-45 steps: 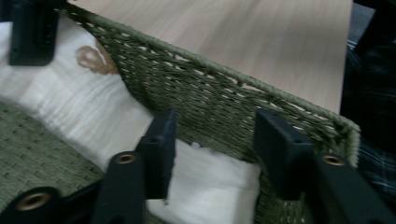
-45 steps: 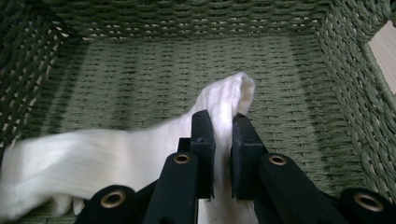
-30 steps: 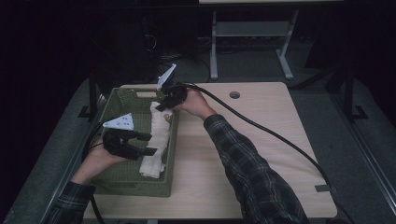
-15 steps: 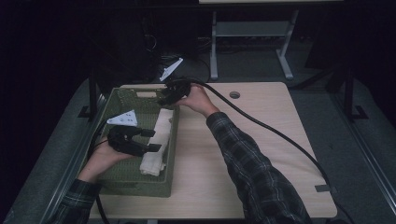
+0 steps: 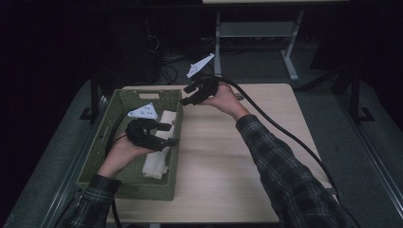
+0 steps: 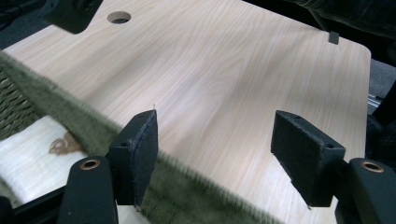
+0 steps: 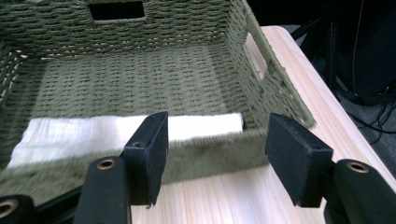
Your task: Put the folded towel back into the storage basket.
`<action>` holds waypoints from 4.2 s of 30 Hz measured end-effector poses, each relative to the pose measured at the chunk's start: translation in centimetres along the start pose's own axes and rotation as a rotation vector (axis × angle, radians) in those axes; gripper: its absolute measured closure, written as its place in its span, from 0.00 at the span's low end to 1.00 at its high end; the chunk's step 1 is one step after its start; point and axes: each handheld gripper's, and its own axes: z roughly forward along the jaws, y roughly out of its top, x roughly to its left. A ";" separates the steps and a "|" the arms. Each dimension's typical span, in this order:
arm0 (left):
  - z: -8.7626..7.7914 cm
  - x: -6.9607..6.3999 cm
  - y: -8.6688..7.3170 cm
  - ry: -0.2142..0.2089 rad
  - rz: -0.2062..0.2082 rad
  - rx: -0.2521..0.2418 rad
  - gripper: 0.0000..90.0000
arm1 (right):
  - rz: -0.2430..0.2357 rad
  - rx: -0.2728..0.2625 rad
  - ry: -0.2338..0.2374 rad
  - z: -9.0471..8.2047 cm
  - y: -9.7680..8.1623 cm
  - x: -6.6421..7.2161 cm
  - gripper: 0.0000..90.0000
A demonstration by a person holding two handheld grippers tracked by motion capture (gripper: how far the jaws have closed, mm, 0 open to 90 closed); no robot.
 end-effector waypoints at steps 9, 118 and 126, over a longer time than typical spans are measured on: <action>2.4 -0.9 1.4 0.013 -0.002 0.019 0.33 | 0.010 -0.021 -0.012 -3.0 -2.2 -0.7 0.40; 20.1 -9.5 -5.3 0.054 0.085 0.107 0.15 | 0.303 0.128 -0.250 -8.9 -28.6 5.2 0.02; 20.1 -9.5 -5.3 0.054 0.086 0.107 0.15 | 0.301 0.103 -0.250 -9.0 -28.9 5.3 0.02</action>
